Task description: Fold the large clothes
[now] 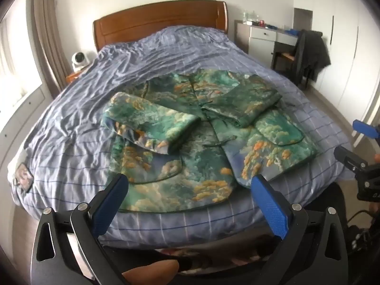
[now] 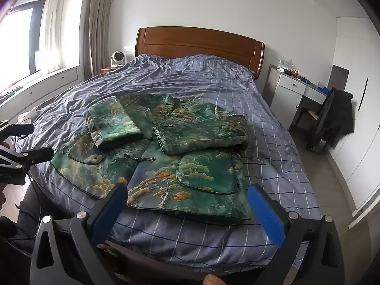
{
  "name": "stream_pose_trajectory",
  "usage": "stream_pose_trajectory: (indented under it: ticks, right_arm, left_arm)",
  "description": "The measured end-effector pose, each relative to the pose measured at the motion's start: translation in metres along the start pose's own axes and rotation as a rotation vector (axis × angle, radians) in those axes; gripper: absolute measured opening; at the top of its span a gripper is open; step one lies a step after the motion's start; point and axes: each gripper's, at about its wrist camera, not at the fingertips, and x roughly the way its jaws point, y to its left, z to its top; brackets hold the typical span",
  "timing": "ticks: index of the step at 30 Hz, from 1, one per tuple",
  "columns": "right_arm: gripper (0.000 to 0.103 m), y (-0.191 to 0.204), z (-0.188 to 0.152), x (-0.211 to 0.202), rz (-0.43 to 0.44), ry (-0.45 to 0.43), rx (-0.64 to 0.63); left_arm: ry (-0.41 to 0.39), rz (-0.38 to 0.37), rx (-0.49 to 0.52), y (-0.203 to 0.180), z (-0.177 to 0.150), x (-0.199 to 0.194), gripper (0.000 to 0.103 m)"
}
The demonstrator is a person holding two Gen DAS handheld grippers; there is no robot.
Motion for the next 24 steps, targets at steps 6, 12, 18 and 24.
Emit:
stream_pose_trajectory:
  ticks: [6, 12, 18, 24]
  right_arm:
    - [0.103, -0.001, -0.003, -0.005, 0.001, -0.002, -0.012]
    - [0.103, -0.012, -0.001, 0.002, 0.029, 0.018, 0.064]
    - [0.103, -0.016, -0.003, 0.007, 0.065, 0.039, 0.090]
    - [0.103, -0.014, -0.004, 0.007, 0.064, 0.032, 0.089]
  left_arm:
    - [0.032, 0.040, 0.045, -0.004, -0.002, 0.008, 0.103]
    - [0.046, 0.044, 0.083, -0.013, -0.002, 0.013, 0.103]
    - [0.040, 0.040, 0.052, -0.007, 0.001, 0.012, 0.103]
    - [0.037, 0.059, 0.033, -0.002, 0.003, 0.013, 0.103]
